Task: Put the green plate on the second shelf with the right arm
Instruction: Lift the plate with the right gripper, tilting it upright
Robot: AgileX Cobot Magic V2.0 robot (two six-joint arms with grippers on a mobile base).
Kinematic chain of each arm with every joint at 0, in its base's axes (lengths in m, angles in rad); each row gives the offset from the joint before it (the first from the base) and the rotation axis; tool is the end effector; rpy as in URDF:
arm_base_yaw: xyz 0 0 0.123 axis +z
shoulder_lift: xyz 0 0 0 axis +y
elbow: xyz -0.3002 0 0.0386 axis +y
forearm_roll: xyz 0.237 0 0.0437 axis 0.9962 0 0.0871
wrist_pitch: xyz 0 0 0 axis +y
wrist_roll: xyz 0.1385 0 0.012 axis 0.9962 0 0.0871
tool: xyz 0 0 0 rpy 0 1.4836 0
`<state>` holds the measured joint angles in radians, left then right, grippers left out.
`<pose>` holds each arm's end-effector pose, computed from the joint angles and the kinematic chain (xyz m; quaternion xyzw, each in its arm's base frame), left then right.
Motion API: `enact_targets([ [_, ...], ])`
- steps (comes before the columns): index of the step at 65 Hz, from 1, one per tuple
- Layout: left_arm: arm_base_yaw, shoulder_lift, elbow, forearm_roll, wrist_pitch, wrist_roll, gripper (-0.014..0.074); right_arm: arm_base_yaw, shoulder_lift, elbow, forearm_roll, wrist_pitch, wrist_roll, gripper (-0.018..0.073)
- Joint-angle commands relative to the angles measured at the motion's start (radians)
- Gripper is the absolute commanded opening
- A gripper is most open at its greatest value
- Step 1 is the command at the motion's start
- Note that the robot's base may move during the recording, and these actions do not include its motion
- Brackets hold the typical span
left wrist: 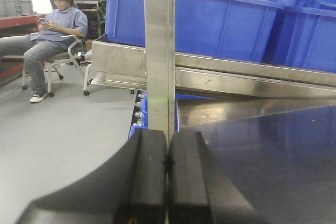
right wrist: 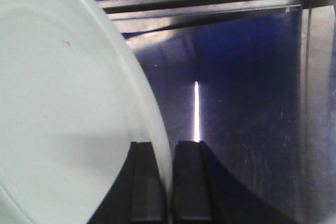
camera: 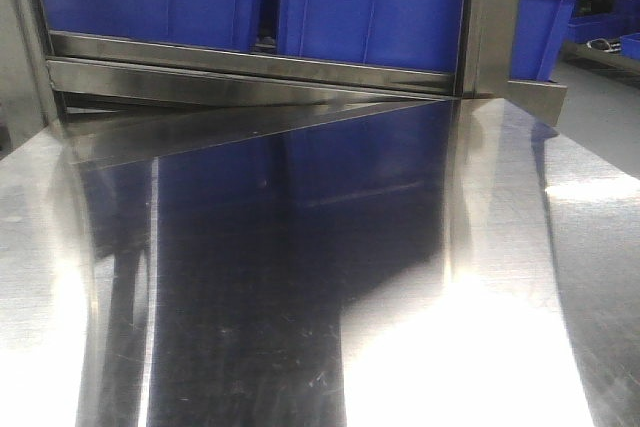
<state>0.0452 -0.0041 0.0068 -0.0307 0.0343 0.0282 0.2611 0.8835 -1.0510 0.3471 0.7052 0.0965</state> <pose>0.0755 0.0033 0.2103 -0.0160 0.6889 0.0151 0.7245 0.1752 0.0786 0.4067 -0.0168 0.8359 0.2551 0.4857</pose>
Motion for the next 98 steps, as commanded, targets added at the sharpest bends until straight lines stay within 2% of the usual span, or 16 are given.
enact_targets([
  [1, 0.003, -0.02, 0.04, -0.003, -0.092, -0.002, 0.013, -0.001, -0.087, -0.004, 0.018, -0.038, -0.004, 0.0054],
  [10, 0.003, -0.02, 0.04, -0.003, -0.092, -0.002, 0.013, -0.002, -0.183, 0.003, 0.016, 0.065, -0.004, 0.0054],
  [23, 0.003, -0.02, 0.04, -0.003, -0.092, -0.002, 0.013, -0.002, -0.249, 0.003, -0.002, 0.046, -0.006, 0.0054],
  [28, 0.003, -0.02, 0.04, -0.003, -0.092, -0.002, 0.013, -0.002, -0.249, 0.004, -0.068, 0.044, -0.012, 0.0054],
  [35, 0.003, -0.02, 0.04, -0.003, -0.092, -0.002, 0.013, -0.002, -0.249, 0.031, -0.177, 0.042, -0.074, 0.0054],
  [40, 0.003, -0.02, 0.04, -0.003, -0.092, -0.002, 0.013, -0.002, -0.258, 0.064, -0.22, 0.015, -0.096, 0.0054],
  [49, 0.003, -0.02, 0.04, -0.003, -0.092, -0.002, 0.013, -0.021, -0.334, 0.212, -0.254, -0.196, -0.096, 0.0054],
  [60, 0.003, -0.02, 0.04, -0.003, -0.092, -0.002, 0.013, -0.072, -0.511, 0.502, -0.253, -0.657, -0.096, 0.0054],
  [65, 0.003, -0.02, 0.04, -0.003, -0.092, -0.002, 0.013, -0.103, -0.607, 0.652, -0.253, -0.812, -0.096, 0.0054],
  [78, 0.003, -0.02, 0.04, -0.003, -0.092, -0.002, 0.013, -0.161, -0.742, 0.884, -0.253, -0.979, -0.096, 0.0054],
  [88, 0.003, -0.02, 0.04, -0.003, -0.092, -0.002, 0.013, -0.163, -0.805, 0.998, -0.243, -1.093, -0.096, 0.0054],
  [98, 0.003, -0.02, 0.04, -0.003, -0.092, -0.002, 0.013, -0.163, -0.887, 1.059, -0.243, -1.132, -0.096, 0.0054],
])
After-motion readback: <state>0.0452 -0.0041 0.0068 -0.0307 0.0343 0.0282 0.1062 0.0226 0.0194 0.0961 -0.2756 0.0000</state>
